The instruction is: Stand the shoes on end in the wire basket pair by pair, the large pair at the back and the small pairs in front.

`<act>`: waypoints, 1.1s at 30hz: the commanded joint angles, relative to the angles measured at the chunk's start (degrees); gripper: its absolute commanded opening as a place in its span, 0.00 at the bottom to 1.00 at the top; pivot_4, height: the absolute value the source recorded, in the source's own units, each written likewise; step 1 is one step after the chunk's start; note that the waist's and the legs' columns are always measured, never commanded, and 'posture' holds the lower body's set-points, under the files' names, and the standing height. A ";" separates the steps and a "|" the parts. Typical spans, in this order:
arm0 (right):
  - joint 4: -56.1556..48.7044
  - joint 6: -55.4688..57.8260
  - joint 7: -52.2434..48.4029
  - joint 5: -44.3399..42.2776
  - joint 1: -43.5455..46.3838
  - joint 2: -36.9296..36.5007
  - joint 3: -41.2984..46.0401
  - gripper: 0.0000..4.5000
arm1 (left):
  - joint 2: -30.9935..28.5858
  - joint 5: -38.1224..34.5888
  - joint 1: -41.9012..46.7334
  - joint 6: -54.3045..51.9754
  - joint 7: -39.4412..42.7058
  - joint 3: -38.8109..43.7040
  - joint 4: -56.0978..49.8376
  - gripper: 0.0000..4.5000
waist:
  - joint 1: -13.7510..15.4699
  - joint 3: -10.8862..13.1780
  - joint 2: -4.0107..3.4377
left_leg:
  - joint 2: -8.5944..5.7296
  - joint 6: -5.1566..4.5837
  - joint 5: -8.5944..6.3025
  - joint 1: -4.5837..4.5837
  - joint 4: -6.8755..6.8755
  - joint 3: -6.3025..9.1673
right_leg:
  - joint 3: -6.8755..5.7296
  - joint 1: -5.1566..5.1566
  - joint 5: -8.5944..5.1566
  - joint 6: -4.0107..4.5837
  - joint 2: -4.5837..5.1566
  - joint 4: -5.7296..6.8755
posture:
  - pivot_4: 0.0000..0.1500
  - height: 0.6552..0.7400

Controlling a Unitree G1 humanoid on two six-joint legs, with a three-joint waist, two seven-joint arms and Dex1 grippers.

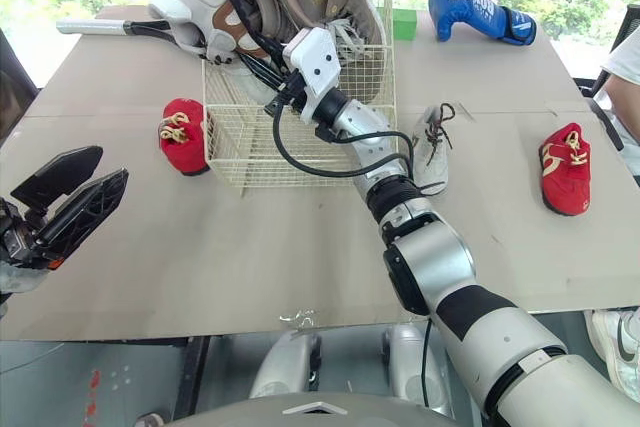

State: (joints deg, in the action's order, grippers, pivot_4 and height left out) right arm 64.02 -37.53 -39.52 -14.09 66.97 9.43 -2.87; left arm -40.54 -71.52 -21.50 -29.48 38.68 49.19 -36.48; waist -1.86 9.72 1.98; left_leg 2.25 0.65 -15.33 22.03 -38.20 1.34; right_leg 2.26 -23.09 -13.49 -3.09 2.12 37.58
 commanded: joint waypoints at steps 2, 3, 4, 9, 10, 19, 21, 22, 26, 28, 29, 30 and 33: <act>4.59 4.48 -1.18 -0.94 -0.31 6.11 2.72 0.25 | 0.15 0.43 -0.13 1.24 0.36 0.51 -1.77 0.96 | -0.02 -0.01 -0.01 | 0.00 -0.01 -0.01 -0.34 0.06 0.01 | -0.01 0.37 -0.05 0.08 0.00 -0.10 | 1.00 1.00; 4.48 6.11 -2.91 -1.33 -0.33 6.14 2.90 0.35 | 0.19 0.51 -0.22 1.23 0.55 0.58 -1.61 0.96 | -0.05 -0.03 -0.01 | 0.00 -0.01 -0.01 -0.42 0.07 0.03 | -0.02 0.41 -0.06 0.08 0.00 -0.11 | 1.00 1.00; 4.12 7.54 -4.63 -1.78 -0.40 6.15 3.08 0.44 | 0.22 0.56 -0.31 1.18 0.67 0.64 -1.43 0.96 | -0.13 -0.05 -0.01 | 0.00 -0.01 -0.01 -0.49 0.06 0.03 | -0.02 0.48 -0.06 0.09 0.00 -0.11 | 1.00 1.00; -0.93 14.33 -8.33 -4.85 -0.71 4.54 5.11 0.97 | 0.61 1.09 -0.59 1.15 1.20 -0.08 -1.03 0.96 | -0.35 -0.06 -0.01 | 0.01 -0.01 -0.01 -0.89 0.15 0.01 | 0.05 0.76 -0.11 0.15 -0.01 -0.11 | 1.00 1.00; -1.95 15.19 -8.29 -4.65 -0.99 4.02 4.93 0.99 | 0.67 1.25 -0.48 1.18 1.25 -0.33 -0.92 0.96 | -0.39 -0.06 -0.01 | 0.00 -0.01 -0.01 -0.92 0.17 0.01 | 0.05 0.76 -0.12 0.15 -0.01 -0.10 | 1.00 1.00; -23.64 27.62 -8.42 -3.37 -11.02 -1.53 0.68 0.99 | 0.16 3.81 3.42 1.09 2.43 -4.28 2.63 0.96 | -0.31 -0.05 -0.01 | 0.01 -0.01 -0.01 -0.83 0.61 -0.03 | 0.07 0.60 -0.13 0.18 -0.02 -0.29 | 1.00 1.00; -26.79 29.15 -6.11 -0.91 -12.16 -2.69 -0.90 0.99 | 0.15 4.62 4.81 1.24 2.40 -5.23 3.80 0.96 | -0.46 -0.05 -0.02 | 0.02 0.00 0.00 -0.81 0.75 -0.08 | 0.13 0.52 -0.12 0.16 -0.03 -0.30 | 1.00 1.00; -27.09 28.91 -4.43 1.45 -12.12 -3.50 -2.03 0.99 | 0.16 5.08 5.40 1.34 2.40 -5.73 4.23 0.96 | -0.49 -0.05 -0.02 | 0.02 0.00 0.00 -0.80 0.78 -0.07 | 0.13 0.50 -0.12 0.16 -0.03 -0.30 | 1.00 1.00; -27.89 26.81 -1.08 6.94 -11.75 -5.51 -4.71 0.99 | 0.41 5.79 6.37 1.21 2.81 -6.12 4.70 0.96 | -0.59 -0.04 -0.04 | 0.03 0.00 0.00 -0.80 0.85 -0.08 | 0.11 0.44 -0.14 0.19 -0.05 -0.30 | 1.00 1.00; -30.85 29.41 -1.60 6.18 -11.65 -6.02 -4.78 0.99 | 0.38 5.96 6.23 1.17 3.21 -5.93 4.94 0.96 | -0.50 -0.03 -0.05 | 0.03 0.00 0.00 -0.80 0.84 -0.08 | 0.13 0.45 -0.15 0.21 -0.04 -0.31 | 1.00 1.00; -33.24 31.24 -2.83 6.07 -11.66 -6.72 -5.45 0.99 | 0.32 6.07 6.09 1.13 3.39 -5.84 5.00 0.96 | -0.46 -0.03 -0.05 | 0.03 0.00 0.00 -0.79 0.84 -0.07 | 0.12 0.44 -0.17 0.24 -0.04 -0.31 | 1.00 1.00; -35.89 33.33 -3.16 6.56 -11.48 -7.54 -6.13 0.99 | 0.30 6.13 5.95 1.07 3.47 -5.76 5.02 0.96 | -0.41 -0.03 -0.05 | 0.03 0.00 0.00 -0.78 0.84 -0.07 | 0.12 0.44 -0.17 0.24 -0.04 -0.32 | 1.00 1.00; -43.56 41.32 -3.72 8.00 -11.47 -10.16 -8.68 0.99 | 0.40 6.27 5.33 1.05 3.78 -5.43 4.99 0.96 | -0.39 -0.01 -0.08 | 0.03 0.00 0.00 -0.52 0.84 0.00 | 0.05 0.29 -0.17 0.25 -0.04 -0.44 | 1.00 1.00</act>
State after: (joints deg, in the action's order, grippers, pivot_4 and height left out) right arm 26.43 -0.78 -42.73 -6.80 55.18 0.13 -10.33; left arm -40.02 -65.27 -16.02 -29.32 41.83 42.24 -30.81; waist -2.25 9.71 1.91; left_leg 2.28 0.65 -15.33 21.69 -37.36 1.36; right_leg 2.30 -22.98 -13.61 -2.92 2.09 37.11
